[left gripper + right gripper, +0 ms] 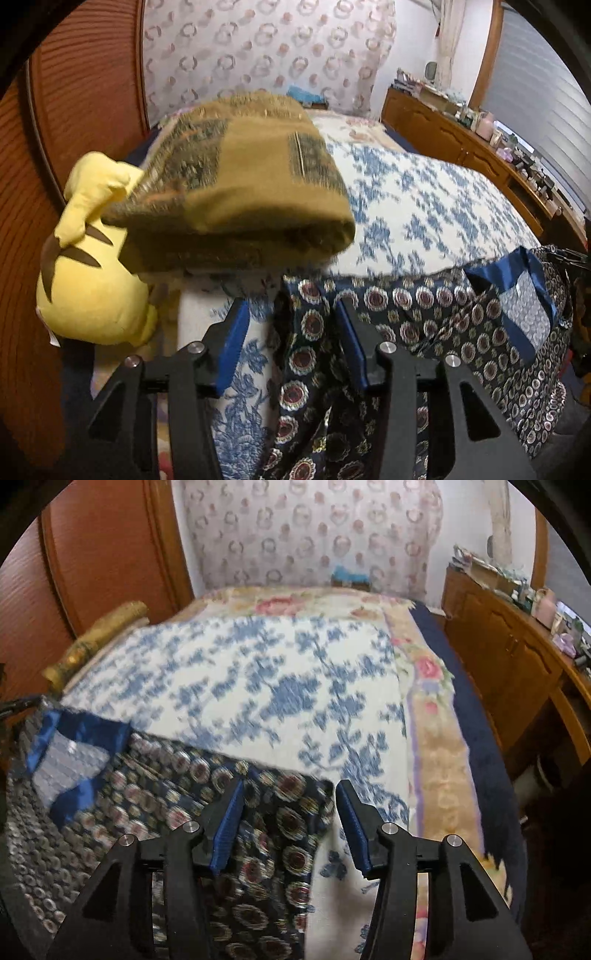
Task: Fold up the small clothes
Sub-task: 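Open the right gripper and withdraw it from the folded top, then grasp the navy medallion-print fabric edge with both grippers and lift it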
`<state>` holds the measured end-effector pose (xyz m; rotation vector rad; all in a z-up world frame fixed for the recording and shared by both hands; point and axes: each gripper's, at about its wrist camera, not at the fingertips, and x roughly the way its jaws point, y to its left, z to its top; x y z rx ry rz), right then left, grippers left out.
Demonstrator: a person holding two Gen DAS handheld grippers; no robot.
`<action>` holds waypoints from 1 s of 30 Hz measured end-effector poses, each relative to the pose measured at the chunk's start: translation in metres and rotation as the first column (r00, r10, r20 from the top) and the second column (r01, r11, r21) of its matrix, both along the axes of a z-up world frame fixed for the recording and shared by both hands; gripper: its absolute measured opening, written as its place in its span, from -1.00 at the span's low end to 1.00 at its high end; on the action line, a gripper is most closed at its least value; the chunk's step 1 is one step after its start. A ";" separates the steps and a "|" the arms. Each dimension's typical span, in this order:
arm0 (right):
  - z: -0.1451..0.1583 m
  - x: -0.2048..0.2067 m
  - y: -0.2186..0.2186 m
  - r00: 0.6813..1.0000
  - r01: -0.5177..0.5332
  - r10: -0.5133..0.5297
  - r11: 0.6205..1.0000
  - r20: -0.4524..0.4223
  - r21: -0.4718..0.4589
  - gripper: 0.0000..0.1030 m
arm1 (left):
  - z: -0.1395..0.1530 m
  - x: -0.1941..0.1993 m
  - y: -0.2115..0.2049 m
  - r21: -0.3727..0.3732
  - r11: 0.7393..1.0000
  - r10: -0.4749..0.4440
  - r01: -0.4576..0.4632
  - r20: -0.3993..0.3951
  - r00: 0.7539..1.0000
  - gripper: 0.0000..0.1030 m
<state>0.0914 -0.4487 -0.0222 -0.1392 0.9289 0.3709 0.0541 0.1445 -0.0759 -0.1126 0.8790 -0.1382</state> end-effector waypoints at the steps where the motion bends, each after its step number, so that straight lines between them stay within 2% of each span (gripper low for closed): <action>1: -0.004 0.002 -0.003 1.000 0.006 -0.006 1.000 -0.021 0.002 0.05 | -0.002 -0.001 -0.001 0.003 1.000 -0.001 0.002 -0.006 1.000 -0.08; 4: -0.013 0.004 -0.008 0.998 0.001 0.001 0.999 -0.066 0.035 0.08 | -0.007 -0.001 -0.001 0.008 1.000 -0.004 0.004 -0.026 1.000 -0.08; 11: -0.013 0.006 0.005 0.997 -0.049 0.050 0.999 -0.054 0.020 0.08 | -0.013 -0.003 -0.005 0.019 1.000 0.003 -0.003 -0.022 1.000 -0.08; 12: -0.014 0.005 0.009 0.997 -0.062 0.062 0.998 -0.052 0.010 0.05 | -0.013 -0.002 -0.005 0.019 1.000 0.001 -0.001 -0.020 1.000 -0.08; 13: -0.014 0.004 0.012 0.996 -0.075 0.075 0.997 -0.049 0.008 -0.14 | -0.013 -0.003 -0.007 0.017 1.000 -0.010 0.010 -0.014 1.000 -0.09; 14: -0.014 0.003 0.015 0.995 -0.091 0.092 0.996 -0.050 0.011 -0.22 | -0.013 -0.003 -0.009 0.013 1.000 -0.021 0.021 -0.011 1.000 -0.16; 16: -0.014 0.002 0.019 0.992 -0.116 0.117 0.993 -0.053 0.018 -0.56 | -0.013 -0.003 -0.012 -0.002 0.999 -0.048 0.048 -0.006 0.999 -0.49; 17: -0.014 0.000 0.022 0.988 -0.145 0.146 0.989 -0.056 0.032 -0.68 | -0.013 -0.004 -0.014 -0.001 0.998 -0.058 0.058 -0.004 0.998 -0.57; 18: -0.014 -0.003 0.024 0.984 -0.169 0.171 0.985 -0.056 0.040 -0.78 | -0.012 -0.004 -0.016 0.003 0.998 -0.065 0.065 -0.003 0.998 -0.78; 19: -0.013 -0.006 0.027 0.980 -0.192 0.194 0.981 -0.048 0.036 -0.83 | -0.012 -0.006 -0.017 -0.003 0.997 -0.075 0.075 -0.003 0.997 -0.91; 21: -0.010 -0.011 0.030 0.975 -0.219 0.221 0.974 -0.037 0.051 -0.86 | -0.009 -0.011 -0.020 -0.011 0.997 -0.074 0.074 0.012 0.997 -0.98; 26: 0.021 -0.023 0.032 0.976 -0.204 0.199 0.978 0.087 0.048 -0.90 | 0.024 -0.029 -0.023 -0.031 0.998 -0.042 0.047 0.147 0.988 -1.00; 30: 0.068 -0.024 0.030 0.963 -0.183 0.166 0.981 0.213 0.063 -0.91 | 0.068 -0.035 -0.029 -0.041 0.998 -0.032 0.044 0.269 0.963 -1.00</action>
